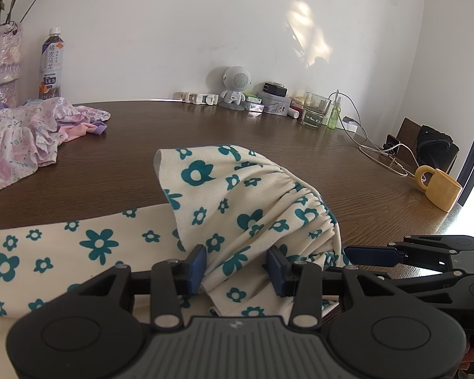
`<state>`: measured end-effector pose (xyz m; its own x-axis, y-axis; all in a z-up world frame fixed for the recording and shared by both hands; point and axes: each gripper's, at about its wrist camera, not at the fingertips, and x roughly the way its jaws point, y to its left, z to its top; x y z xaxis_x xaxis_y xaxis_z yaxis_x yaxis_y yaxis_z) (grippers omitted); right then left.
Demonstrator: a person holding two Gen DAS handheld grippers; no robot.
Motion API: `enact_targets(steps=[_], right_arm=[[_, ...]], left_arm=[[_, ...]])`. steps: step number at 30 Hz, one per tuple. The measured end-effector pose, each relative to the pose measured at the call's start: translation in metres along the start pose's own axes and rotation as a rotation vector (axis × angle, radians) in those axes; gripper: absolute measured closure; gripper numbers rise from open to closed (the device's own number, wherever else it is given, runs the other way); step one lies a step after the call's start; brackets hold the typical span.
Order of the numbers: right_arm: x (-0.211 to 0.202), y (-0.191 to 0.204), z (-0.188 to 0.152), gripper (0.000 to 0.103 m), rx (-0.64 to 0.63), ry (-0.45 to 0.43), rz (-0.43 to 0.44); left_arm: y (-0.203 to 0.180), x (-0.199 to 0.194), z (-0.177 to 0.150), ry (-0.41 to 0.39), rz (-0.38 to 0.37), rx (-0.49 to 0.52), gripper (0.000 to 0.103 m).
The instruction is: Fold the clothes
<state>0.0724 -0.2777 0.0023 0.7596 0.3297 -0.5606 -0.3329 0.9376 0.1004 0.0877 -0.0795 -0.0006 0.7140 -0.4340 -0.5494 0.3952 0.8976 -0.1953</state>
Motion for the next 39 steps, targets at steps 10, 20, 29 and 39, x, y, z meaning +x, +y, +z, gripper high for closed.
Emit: enact_targets(steps=[10, 20, 29, 39], right_arm=[[0.000, 0.000, 0.000, 0.060, 0.003, 0.002, -0.002], [-0.009, -0.004, 0.003, 0.058, 0.000, -0.028, 0.005], [-0.016, -0.028, 0.019, 0.057, 0.086, -0.044, 0.099], [0.007, -0.042, 0.055, 0.066, 0.029, -0.017, 0.212]], left_arm=[[0.000, 0.000, 0.000, 0.000, 0.001, 0.001, 0.062], [-0.001, 0.000, -0.001, 0.000, 0.002, 0.002, 0.062], [-0.002, 0.000, -0.001, 0.000, 0.009, 0.012, 0.062], [-0.011, 0.001, -0.002, 0.001, 0.047, 0.046, 0.062]])
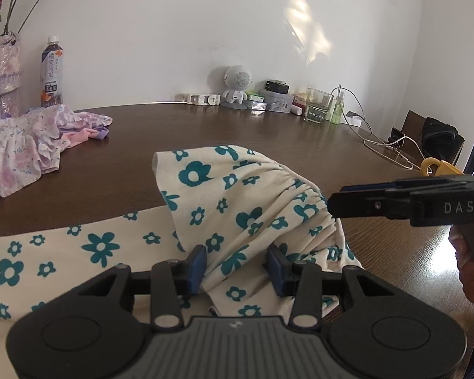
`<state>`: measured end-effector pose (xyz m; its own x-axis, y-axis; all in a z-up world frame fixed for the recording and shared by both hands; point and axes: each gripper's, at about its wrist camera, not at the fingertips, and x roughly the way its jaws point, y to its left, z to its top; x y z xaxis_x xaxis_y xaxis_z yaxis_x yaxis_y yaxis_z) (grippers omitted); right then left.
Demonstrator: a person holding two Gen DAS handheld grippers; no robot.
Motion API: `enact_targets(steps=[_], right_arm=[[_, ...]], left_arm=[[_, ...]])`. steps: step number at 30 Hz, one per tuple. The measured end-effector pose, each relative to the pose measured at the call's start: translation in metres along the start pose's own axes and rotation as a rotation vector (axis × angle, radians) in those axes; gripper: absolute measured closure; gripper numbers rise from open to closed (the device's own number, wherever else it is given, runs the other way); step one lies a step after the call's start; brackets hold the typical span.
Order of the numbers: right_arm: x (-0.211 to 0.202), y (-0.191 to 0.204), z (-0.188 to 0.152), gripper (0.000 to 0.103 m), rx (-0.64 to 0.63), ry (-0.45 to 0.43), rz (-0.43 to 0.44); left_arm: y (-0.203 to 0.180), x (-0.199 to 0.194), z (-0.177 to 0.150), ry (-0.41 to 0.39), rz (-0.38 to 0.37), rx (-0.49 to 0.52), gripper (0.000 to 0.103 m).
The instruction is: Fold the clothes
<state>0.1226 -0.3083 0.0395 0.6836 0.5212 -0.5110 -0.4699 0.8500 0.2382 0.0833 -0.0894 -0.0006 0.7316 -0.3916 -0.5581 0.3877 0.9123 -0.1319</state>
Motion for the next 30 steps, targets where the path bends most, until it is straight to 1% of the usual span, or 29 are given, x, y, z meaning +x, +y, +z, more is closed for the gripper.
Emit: enact_targets(steps=[1, 3, 5, 6, 9, 11, 15, 17, 19, 21, 22, 23, 24, 27, 30], right_arm=[[0.003, 0.000, 0.004, 0.068, -0.014, 0.003, 0.008], [0.010, 0.000, 0.013, 0.081, -0.043, 0.009, 0.026], [0.018, -0.001, 0.018, 0.087, -0.072, 0.027, 0.039], [0.022, -0.002, 0.019, 0.089, -0.080, 0.041, 0.042], [0.035, -0.005, 0.018, 0.089, -0.090, 0.077, 0.054], [0.040, -0.007, 0.014, 0.089, -0.088, 0.088, 0.064], [0.044, -0.010, 0.007, 0.089, -0.087, 0.093, 0.085], [0.044, -0.011, 0.006, 0.089, -0.096, 0.091, 0.088], [0.043, -0.011, 0.006, 0.089, -0.097, 0.089, 0.090], [0.042, -0.011, 0.005, 0.088, -0.107, 0.083, 0.090], [0.041, -0.010, 0.005, 0.088, -0.113, 0.079, 0.090], [0.040, -0.011, 0.005, 0.088, -0.111, 0.074, 0.095], [0.039, -0.013, 0.007, 0.087, -0.101, 0.069, 0.102], [0.030, -0.022, 0.017, 0.087, -0.042, 0.038, 0.142], [0.028, -0.026, 0.029, 0.085, -0.021, 0.024, 0.140]], left_arm=[[-0.001, 0.000, 0.000, 0.000, 0.006, 0.006, 0.062], [-0.002, 0.000, 0.000, -0.002, 0.013, 0.009, 0.062], [-0.002, -0.002, -0.001, -0.005, 0.021, 0.002, 0.062], [-0.002, -0.004, -0.001, -0.007, 0.026, -0.003, 0.062], [-0.002, -0.012, 0.001, -0.008, 0.042, -0.007, 0.062], [-0.001, -0.022, 0.007, -0.019, 0.023, -0.019, 0.062], [-0.002, -0.038, 0.028, -0.076, -0.035, -0.041, 0.062], [-0.005, -0.036, 0.039, -0.086, -0.037, -0.023, 0.062], [-0.008, -0.025, 0.044, -0.065, -0.026, 0.003, 0.064], [-0.009, -0.012, 0.043, -0.024, -0.036, 0.011, 0.066], [-0.010, -0.005, 0.041, 0.001, -0.041, 0.014, 0.069], [-0.010, 0.001, 0.037, 0.021, -0.040, 0.017, 0.074], [-0.008, 0.005, 0.033, 0.034, -0.036, 0.015, 0.077], [-0.005, 0.018, 0.021, 0.073, -0.026, 0.011, 0.077], [-0.003, 0.018, 0.017, 0.076, -0.027, 0.017, 0.077]])
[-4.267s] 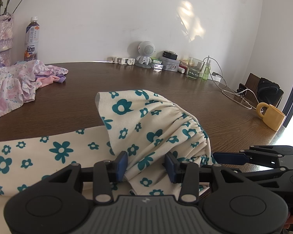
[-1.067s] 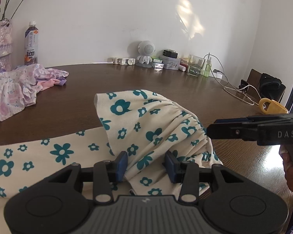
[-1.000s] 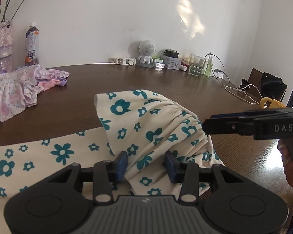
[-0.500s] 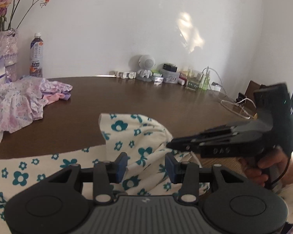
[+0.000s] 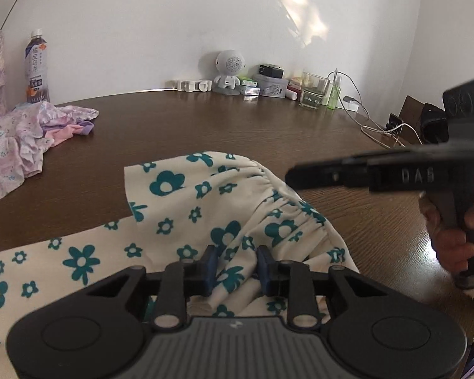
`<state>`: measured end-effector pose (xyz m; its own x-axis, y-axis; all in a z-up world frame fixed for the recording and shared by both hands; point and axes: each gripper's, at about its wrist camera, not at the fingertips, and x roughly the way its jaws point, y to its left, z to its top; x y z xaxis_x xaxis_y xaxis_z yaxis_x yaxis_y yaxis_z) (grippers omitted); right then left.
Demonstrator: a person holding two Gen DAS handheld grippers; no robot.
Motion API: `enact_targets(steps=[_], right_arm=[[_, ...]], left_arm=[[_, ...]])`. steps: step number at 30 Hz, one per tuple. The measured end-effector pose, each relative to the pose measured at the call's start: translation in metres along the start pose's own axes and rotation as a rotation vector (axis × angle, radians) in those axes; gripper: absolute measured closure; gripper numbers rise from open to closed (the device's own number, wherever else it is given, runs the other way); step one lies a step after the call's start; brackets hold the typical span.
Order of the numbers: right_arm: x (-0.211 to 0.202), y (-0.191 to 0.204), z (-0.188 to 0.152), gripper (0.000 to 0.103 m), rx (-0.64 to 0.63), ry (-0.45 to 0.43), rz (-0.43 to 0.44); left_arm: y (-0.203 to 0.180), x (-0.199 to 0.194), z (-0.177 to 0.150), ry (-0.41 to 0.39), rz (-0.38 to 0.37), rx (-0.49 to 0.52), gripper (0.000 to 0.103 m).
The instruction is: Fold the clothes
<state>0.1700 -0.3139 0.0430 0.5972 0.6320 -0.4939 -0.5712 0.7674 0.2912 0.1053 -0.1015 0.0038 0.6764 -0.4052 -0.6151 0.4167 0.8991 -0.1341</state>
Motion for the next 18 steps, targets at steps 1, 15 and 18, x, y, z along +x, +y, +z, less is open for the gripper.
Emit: enact_targets(steps=[1, 15, 18], right_arm=[[0.002, 0.000, 0.004, 0.085, -0.005, 0.009, -0.005], [0.046, 0.024, -0.003, 0.076, -0.149, 0.119, -0.077], [0.045, 0.028, -0.005, 0.076, -0.178, 0.113, -0.088]], left_arm=[[0.000, 0.000, -0.001, 0.000, 0.000, 0.006, 0.077], [0.022, -0.035, 0.018, -0.080, 0.014, -0.046, 0.077], [0.030, -0.032, 0.032, -0.101, 0.045, -0.052, 0.066]])
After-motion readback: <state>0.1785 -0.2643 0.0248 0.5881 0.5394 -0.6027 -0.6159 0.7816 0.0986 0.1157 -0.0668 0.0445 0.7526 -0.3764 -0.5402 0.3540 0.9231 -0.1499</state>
